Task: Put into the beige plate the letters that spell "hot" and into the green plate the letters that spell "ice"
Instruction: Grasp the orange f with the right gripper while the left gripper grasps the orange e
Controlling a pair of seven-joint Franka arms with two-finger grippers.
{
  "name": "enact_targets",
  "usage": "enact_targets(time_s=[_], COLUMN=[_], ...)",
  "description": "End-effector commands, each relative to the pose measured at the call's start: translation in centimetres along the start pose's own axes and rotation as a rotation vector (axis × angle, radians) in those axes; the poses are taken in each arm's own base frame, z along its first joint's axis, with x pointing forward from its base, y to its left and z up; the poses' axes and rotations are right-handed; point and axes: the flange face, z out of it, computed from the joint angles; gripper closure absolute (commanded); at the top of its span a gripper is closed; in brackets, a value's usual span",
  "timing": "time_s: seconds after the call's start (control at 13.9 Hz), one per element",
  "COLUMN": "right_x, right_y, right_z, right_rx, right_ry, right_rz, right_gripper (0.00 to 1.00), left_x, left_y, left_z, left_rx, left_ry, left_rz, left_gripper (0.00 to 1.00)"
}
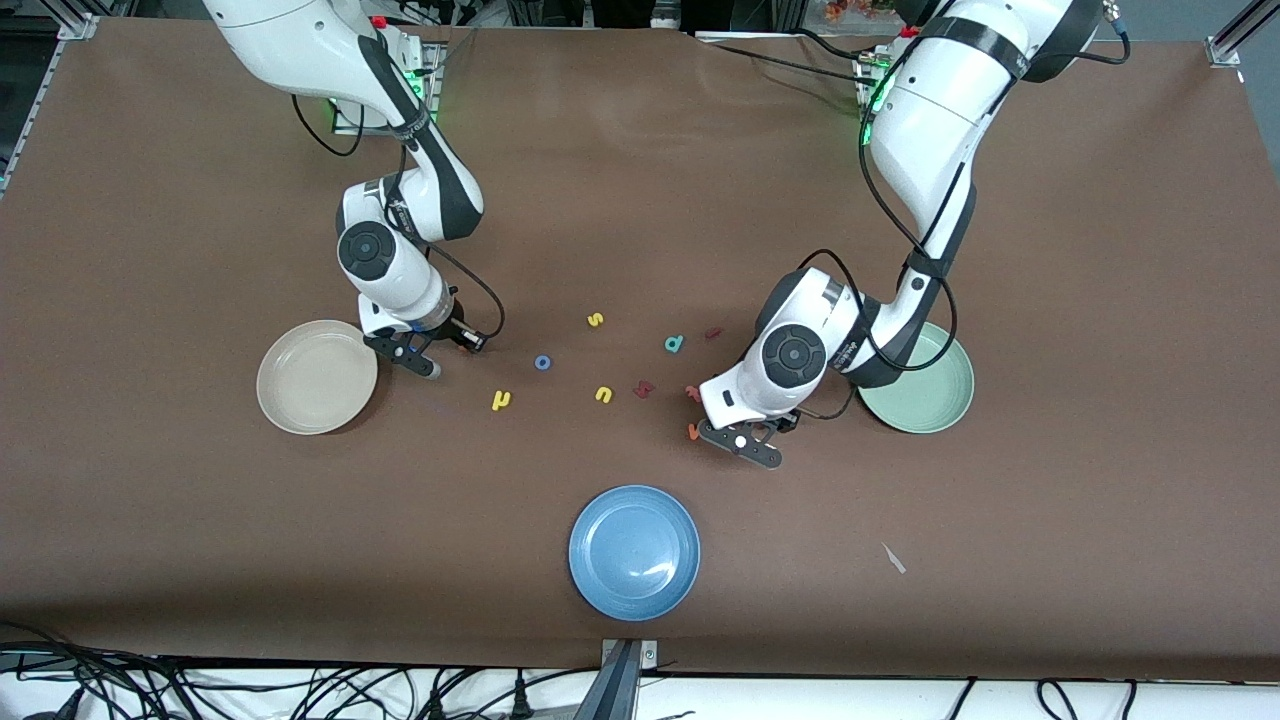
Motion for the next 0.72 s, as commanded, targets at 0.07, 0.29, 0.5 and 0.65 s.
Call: enact_targets(time_s=[0.07,0.29,0.5,0.65], right_x=[0.2,1.2,7.3,10.7], right_y=[0.3,-0.7,3.1,8.1], right_z=[0.4,-1.6,-7.3,-9.5], right_rx=[-0.003,-0.021,-0.1,-0.107], right_ry=[-0.015,-0.047,-0.141,-0.166], right_rz=[0.01,-0.002,-0.126,-0.271], right_gripper=[1.0,1.0,1.0,1.0], left_x=[0.2,0.0,-0.3,-0.4], left_y=[-0.5,-0.5,-0.4,-0.4], left_z=[0.2,0.6,0.9,0.9], left_rx=[0.028,0.028,0.029,0.029], left_ry=[0.0,-0.009,-0.017,-0.02], left_rz=[0.023,0.023,0.024,0.025], left_gripper=[0.43,0.44,0.44,0.51])
